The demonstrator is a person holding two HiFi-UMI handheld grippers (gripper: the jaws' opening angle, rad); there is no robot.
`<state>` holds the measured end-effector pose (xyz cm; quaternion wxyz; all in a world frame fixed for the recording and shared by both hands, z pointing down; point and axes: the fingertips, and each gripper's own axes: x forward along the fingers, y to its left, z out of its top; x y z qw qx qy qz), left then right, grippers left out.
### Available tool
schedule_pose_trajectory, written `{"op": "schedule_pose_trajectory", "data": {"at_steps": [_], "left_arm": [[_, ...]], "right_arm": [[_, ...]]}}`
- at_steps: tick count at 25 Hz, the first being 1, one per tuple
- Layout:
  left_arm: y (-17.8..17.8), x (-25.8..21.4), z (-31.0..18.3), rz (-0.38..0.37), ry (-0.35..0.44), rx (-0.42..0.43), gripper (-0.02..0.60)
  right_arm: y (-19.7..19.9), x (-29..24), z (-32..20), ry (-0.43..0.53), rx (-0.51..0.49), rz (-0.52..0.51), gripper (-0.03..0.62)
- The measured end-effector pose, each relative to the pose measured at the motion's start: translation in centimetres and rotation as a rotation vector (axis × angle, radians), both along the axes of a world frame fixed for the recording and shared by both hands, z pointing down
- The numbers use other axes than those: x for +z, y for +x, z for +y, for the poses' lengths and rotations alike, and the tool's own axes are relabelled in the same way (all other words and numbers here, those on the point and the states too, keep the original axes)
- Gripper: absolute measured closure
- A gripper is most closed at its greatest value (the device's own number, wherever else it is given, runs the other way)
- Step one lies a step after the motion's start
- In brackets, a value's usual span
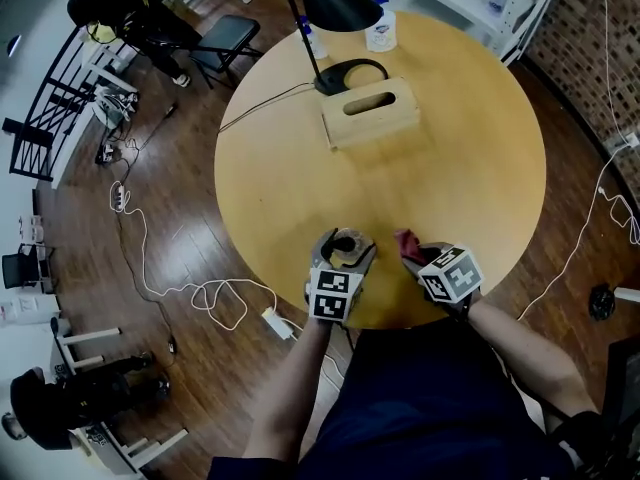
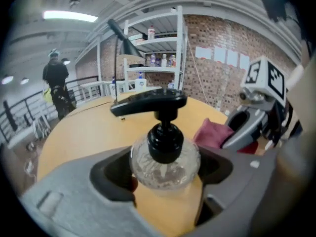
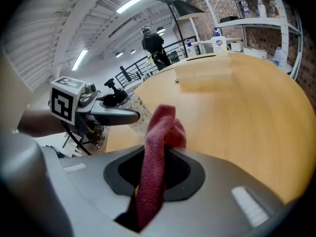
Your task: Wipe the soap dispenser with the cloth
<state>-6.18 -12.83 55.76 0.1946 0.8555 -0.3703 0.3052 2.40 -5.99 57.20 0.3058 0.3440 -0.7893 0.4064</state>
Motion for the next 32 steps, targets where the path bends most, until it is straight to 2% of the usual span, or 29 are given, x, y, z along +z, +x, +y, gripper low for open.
{"op": "schedule_pose_trajectory", "data": {"at_steps": [3, 5, 8, 10, 14, 17, 19, 22, 27, 30, 32], "left_arm": [[-2.9, -1.6, -2.3, 0.275, -0.182, -0.243, 0.218], [-5.0, -3.0, -3.7, 0.471, -0.256, -0.370, 0.218], [-6.7, -6.8, -4.5, 0.714, -0.296, -0.429, 0.218], [-7.3, -9.4, -4.5, 0.801, -0.301, -0.431, 0.218], [-7.4, -13.7, -3.6, 0.859, -0.305, -0.406, 0.218], [-6.9, -16.4, -2.4, 0.939, -0.326, -0.395, 0.218], [-6.5, -18.0, -1.7, 1.004, -0.335, -0.389, 0.218], [-6.3, -18.9, -1.3, 1.073, -0.354, -0.422, 0.219], [-6.9, -19.3, -1.6, 1.114, -0.337, -0.485, 0.218], [-7.6, -19.1, -1.9, 1.107, -0.322, -0.497, 0.218], [-7.7, -19.0, -1.8, 1.098, -0.316, -0.489, 0.219]], "right_arm": [[0.5, -0.4, -0.2, 0.002, 0.032, -0.009, 0.518], [0.8, -0.6, -0.4, 0.006, 0.054, -0.019, 0.517], [0.1, -1.6, -0.9, 0.038, 0.072, -0.053, 0.517], [-1.2, -3.6, -1.2, 0.101, 0.047, -0.102, 0.519], [-4.3, -10.7, -2.4, 0.325, -0.066, -0.197, 0.519], [-5.2, -14.2, -3.9, 0.471, -0.134, -0.153, 0.519], [-5.7, -15.1, -4.7, 0.523, -0.166, -0.116, 0.519], [-6.6, -14.6, -4.8, 0.512, -0.187, -0.108, 0.519], [-9.2, -13.3, -0.5, 0.441, -0.275, -0.135, 0.519], [-9.2, -15.1, 1.3, 0.473, -0.295, -0.170, 0.519], [-8.3, -17.0, 0.8, 0.522, -0.269, -0.182, 0.519]]}}
